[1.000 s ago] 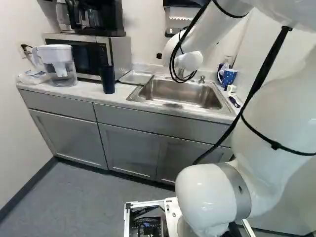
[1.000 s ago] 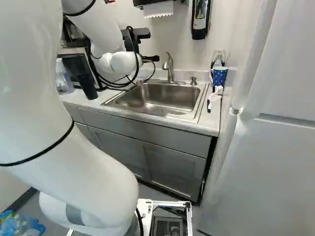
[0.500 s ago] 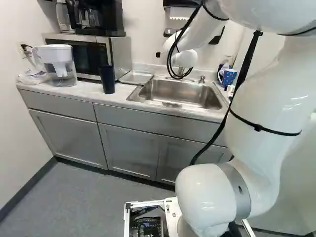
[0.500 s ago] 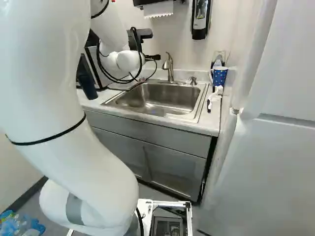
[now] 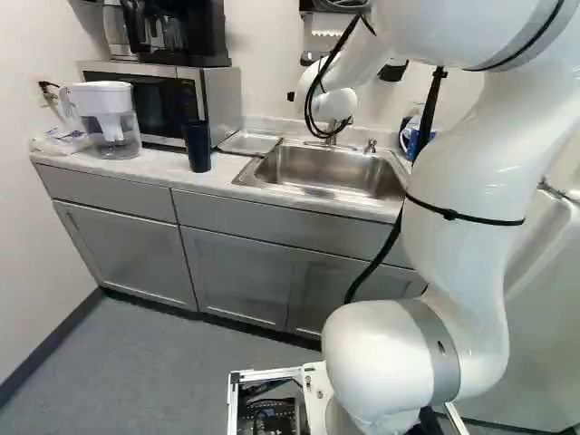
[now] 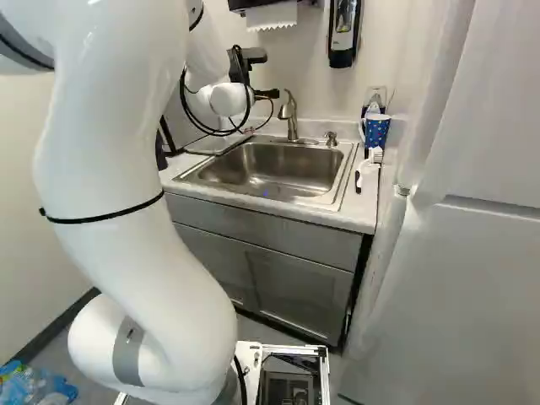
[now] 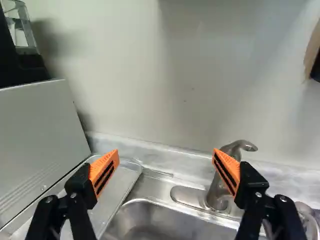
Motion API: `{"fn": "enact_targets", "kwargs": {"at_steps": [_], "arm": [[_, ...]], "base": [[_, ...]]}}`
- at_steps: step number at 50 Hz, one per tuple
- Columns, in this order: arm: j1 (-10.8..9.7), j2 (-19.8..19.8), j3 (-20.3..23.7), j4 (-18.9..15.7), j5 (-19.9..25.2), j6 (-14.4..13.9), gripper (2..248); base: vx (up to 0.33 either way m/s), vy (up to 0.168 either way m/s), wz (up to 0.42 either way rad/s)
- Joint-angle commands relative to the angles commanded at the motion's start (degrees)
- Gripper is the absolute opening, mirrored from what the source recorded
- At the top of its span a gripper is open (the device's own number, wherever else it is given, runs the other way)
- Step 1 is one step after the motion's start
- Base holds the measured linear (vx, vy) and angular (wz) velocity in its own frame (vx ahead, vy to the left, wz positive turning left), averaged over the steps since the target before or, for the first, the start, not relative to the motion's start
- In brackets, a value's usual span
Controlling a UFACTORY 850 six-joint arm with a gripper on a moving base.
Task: Rinse the cup and place it in the tray
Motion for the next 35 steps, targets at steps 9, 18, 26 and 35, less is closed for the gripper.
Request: {"fn": "enact_targets", "kwargs": {"at_steps": [9,18,26,35], "arm": [[-0.34,-0.56,-1.7,0.0,-1.75,0.0,247],[-0.34,-0.37,-1.96,0.0,-3.58,0.0,247],[-0.34,-0.37,-1.96,0.0,-5.04,0.0,247],[-0.34,-0.37,-1.96,0.0,-6.68,0.0,247]], "base": [[0.0,0.0,0.0],[0.0,0.0,0.0],[0.0,0.0,0.0],[0.0,0.0,0.0]]}}
